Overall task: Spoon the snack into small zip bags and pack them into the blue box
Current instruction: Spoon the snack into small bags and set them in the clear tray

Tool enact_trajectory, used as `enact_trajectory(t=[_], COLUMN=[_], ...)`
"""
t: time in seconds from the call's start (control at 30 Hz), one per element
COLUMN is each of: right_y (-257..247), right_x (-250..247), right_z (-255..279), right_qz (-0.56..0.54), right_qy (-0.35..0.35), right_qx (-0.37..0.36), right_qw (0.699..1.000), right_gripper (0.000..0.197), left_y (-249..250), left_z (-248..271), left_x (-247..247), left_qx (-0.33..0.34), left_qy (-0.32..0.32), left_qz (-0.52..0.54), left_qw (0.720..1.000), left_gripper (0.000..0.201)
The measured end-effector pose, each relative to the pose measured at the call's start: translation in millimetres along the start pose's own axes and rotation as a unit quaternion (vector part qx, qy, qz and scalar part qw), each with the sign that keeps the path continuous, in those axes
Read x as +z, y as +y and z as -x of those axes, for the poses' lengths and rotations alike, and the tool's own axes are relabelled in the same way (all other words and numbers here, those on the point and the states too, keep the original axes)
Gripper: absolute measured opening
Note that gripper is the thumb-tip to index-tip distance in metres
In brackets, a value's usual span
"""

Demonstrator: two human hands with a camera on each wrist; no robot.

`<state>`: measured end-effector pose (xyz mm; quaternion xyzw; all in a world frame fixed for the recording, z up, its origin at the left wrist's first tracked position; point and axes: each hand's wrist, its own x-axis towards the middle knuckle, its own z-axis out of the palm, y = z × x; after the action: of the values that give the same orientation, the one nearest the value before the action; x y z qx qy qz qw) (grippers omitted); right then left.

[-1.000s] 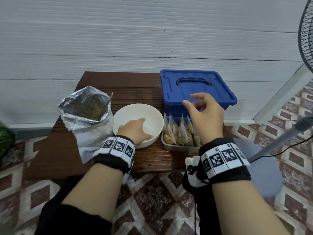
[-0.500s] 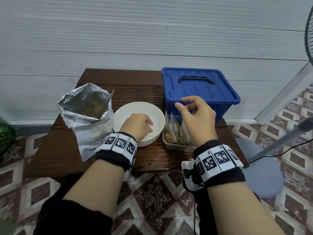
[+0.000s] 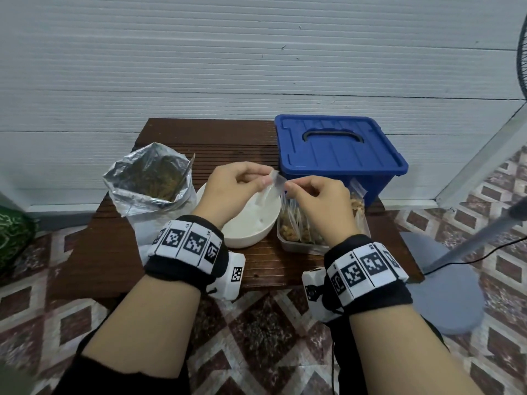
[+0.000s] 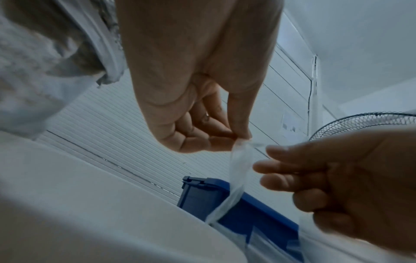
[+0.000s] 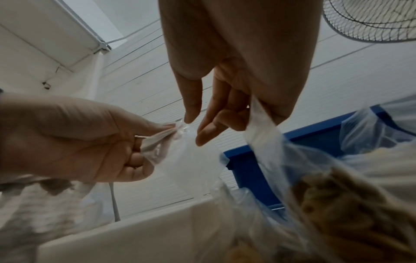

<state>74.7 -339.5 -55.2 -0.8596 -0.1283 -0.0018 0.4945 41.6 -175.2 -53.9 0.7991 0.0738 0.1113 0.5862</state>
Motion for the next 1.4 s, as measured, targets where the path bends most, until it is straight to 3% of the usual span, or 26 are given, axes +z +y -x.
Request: enact_trajectory(t=[0.17, 0.47, 0.6, 0.67, 0.77, 0.93, 1.17, 1.27, 1.4], right_y=[-3, -2, 0, -1, -2, -5, -7, -5, -3], right_x=[4, 3, 1, 0, 0, -1, -7, -6, -4], right_z=[1, 2, 1, 1, 1, 1, 3, 2, 1], right_qz=[-0.08, -0.117, -0.119, -0.115, -0.12, -0.131, -0.139, -0.13, -0.117], right_qy=[-0.022, -0.004, 0.004, -0.002, -0.003, 0.009, -0.033, -0.02, 0.005], right_qx=[0.019, 0.042, 0.049, 0.053, 0.052, 0.064, 0.068, 0.061, 0.051], right_qw=[0.996, 0.992, 0.992, 0.992, 0.991, 0.989, 0.987, 0.989, 0.992], right_gripper=[0.012, 0.005, 0.007, 0.006, 0.008, 0.019, 0.016, 0.012, 0.01], left_y=[3, 2, 0, -5, -10, -9, -5, -5, -9], left_z=[5, 4, 5, 4, 3, 4, 8, 8, 8], left_x=[10, 6, 3, 4, 7, 7, 7, 7, 9], left_qx=[0.033, 0.044, 0.03, 0.059, 0.12, 0.163, 0.179, 0.191, 0.199], left_qy=[-0.033, -0.086, -0.146, -0.134, -0.087, -0.05, -0.019, -0.013, -0.019], left_qz=[0.011, 0.01, 0.005, -0.086, -0.162, -0.163, -0.149, -0.15, -0.171], left_qw=[0.999, 0.995, 0.989, 0.985, 0.976, 0.972, 0.972, 0.97, 0.965], left_gripper=[0.027, 0.03, 0.063, 0.073, 0.073, 0.068, 0.063, 0.058, 0.067])
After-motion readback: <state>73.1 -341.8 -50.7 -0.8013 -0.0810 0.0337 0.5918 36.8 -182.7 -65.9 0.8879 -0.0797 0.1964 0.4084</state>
